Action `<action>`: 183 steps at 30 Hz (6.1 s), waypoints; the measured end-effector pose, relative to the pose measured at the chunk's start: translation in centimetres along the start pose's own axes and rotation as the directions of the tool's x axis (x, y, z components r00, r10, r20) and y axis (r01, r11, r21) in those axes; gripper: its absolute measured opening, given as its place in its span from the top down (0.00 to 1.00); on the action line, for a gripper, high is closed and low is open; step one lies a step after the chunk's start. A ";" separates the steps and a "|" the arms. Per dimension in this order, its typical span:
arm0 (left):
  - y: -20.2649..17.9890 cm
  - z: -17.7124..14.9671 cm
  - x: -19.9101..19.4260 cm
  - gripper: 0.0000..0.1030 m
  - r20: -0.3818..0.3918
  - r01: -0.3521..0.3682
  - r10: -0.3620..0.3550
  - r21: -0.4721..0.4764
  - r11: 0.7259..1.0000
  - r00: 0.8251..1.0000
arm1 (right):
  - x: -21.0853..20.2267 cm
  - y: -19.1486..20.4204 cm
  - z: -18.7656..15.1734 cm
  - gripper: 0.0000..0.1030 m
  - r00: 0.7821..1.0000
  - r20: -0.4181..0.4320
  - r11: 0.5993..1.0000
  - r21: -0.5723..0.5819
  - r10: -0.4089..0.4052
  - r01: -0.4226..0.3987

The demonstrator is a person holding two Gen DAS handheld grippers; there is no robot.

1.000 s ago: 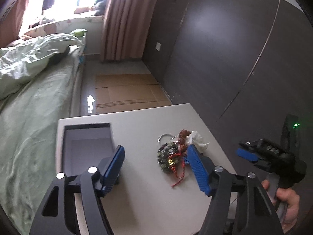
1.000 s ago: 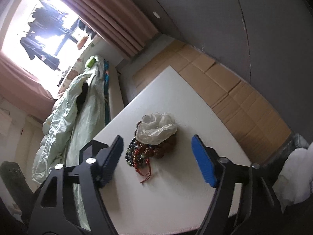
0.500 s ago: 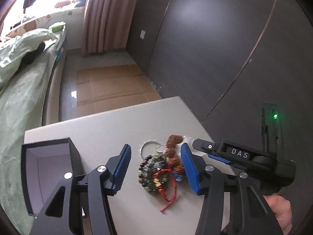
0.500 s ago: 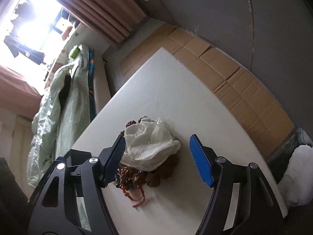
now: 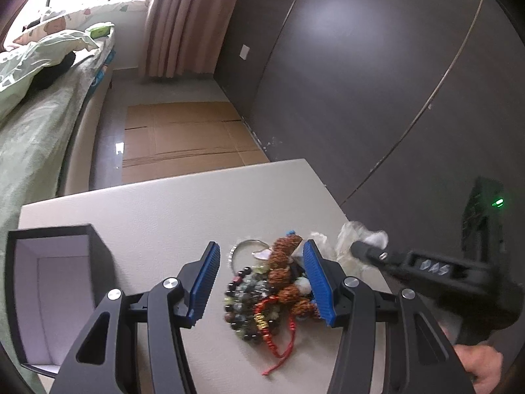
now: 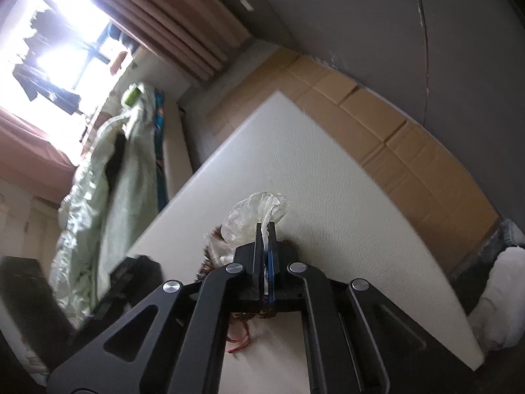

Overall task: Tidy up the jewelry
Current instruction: 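Reach the left tool to the brown bead bracelet while the right tool grasps the white cloth, then close the left tool on the brown bead bracelet and lift it, then lower the brown bracelet into the black box while the right tool drops the white cloth in, then grasp the blue beaded strand with the right tool and lift it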

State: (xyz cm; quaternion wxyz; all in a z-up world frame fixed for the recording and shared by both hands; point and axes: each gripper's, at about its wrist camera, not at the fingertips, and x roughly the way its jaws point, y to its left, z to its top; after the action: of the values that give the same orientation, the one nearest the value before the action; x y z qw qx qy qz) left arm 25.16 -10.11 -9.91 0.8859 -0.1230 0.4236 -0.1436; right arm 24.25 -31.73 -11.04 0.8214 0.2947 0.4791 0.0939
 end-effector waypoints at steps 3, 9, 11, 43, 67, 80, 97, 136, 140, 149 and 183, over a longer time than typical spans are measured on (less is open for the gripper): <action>-0.7 -0.4 0.9 0.51 -0.019 0.024 -0.024 -0.004 1.000 1.000 | -1.2 -0.3 0.6 0.97 0.999 0.030 1.000 0.024 0.016 -0.017; -1.1 -1.0 1.9 0.60 -0.038 0.037 -0.038 -0.019 0.999 0.999 | -3.2 -1.1 1.5 0.97 0.995 0.086 0.996 0.066 0.050 -0.056; -1.1 -1.1 2.3 0.60 -0.045 0.034 -0.035 -0.020 0.999 0.998 | -3.4 -1.1 1.5 0.97 0.994 0.093 0.996 0.065 0.056 -0.062; -1.8 -1.4 5.9 0.85 -0.129 0.024 -0.023 0.009 1.000 0.991 | -2.7 -0.6 1.0 0.97 0.996 0.075 0.997 0.064 0.048 -0.053; 0.0 0.2 -10.9 0.85 0.148 0.077 -0.072 -0.023 0.997 0.986 | -4.8 3.3 -1.9 0.97 0.979 0.095 0.983 -0.055 0.181 -0.176; 6.4 -2.5 -17.1 0.85 0.189 -0.045 0.066 -0.114 0.992 0.980 | -4.8 7.2 -5.1 0.97 0.967 0.056 0.956 -0.172 0.250 -0.237; 13.5 -3.2 -13.4 0.72 0.114 -0.022 0.057 -0.288 0.957 0.992 | -1.7 12.0 -7.3 0.97 0.951 -0.042 0.919 -0.245 0.307 -0.307; 13.3 -2.4 -17.2 0.08 0.170 -0.090 0.141 -0.277 0.957 0.975 | -1.3 9.7 -5.4 0.20 0.998 -0.045 0.962 -0.267 0.047 -0.058; 11.5 -2.3 -15.9 0.08 0.166 -0.078 0.121 -0.247 0.966 0.979 | -1.1 7.9 -5.0 0.22 0.999 -0.051 0.971 -0.240 0.015 -0.027; 8.0 -2.1 -12.1 0.37 0.115 -0.028 0.051 -0.196 0.980 0.992 | 2.2 5.0 -4.0 0.40 0.991 -0.128 0.988 -0.151 -0.050 0.030; -1.4 -7.4 0.6 0.63 -0.134 -0.054 0.047 -0.048 0.997 0.990 | 0.2 -0.9 -2.0 0.90 0.991 -0.125 0.997 0.069 0.056 -0.048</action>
State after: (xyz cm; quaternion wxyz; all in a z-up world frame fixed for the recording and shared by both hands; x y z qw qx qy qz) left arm 19.43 -12.31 -14.39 0.8556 -0.1251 0.4883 -0.1182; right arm 22.54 -31.61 -12.47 0.7764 0.3273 0.5255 0.1180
